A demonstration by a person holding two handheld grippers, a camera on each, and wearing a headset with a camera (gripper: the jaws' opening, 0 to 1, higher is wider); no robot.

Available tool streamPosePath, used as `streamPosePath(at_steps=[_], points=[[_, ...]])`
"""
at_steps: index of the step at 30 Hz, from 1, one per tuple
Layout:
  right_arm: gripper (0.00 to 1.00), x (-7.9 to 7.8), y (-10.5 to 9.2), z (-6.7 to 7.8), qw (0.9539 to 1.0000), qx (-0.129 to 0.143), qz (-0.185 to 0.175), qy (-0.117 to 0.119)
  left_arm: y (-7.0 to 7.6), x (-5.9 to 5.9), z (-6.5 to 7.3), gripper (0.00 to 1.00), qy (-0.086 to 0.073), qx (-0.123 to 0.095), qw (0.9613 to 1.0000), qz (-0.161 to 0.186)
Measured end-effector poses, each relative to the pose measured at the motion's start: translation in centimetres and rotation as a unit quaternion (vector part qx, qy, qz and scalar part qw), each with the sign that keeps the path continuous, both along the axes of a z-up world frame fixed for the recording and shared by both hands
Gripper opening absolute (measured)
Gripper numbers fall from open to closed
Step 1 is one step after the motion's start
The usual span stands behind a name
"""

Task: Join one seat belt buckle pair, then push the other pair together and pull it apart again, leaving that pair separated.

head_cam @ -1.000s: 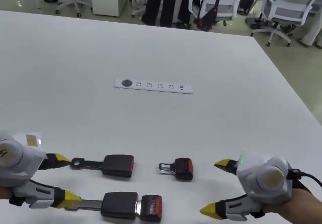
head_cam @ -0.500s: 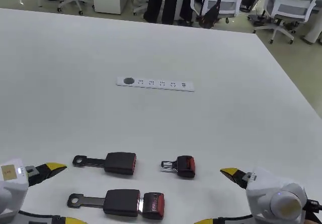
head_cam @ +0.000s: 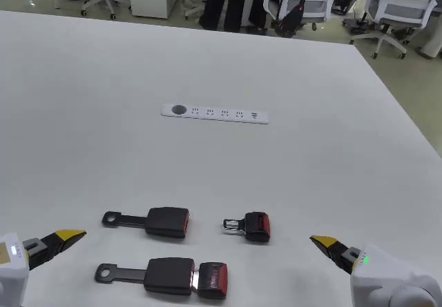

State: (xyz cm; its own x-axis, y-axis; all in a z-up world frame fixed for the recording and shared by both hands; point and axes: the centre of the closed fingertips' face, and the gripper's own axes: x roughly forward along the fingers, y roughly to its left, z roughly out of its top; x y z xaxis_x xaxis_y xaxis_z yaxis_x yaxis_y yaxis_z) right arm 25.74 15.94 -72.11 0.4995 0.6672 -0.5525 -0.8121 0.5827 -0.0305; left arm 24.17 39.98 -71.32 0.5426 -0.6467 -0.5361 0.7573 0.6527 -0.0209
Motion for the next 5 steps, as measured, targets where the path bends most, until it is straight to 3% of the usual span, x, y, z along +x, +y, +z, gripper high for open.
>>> streamPosePath(at_steps=[5], points=[[0.99,-0.2,0.16,0.23,1.0,0.006,-0.002,0.001,-0.01,0.29,0.4,1.0,-0.005,-0.009,0.9999,0.003]])
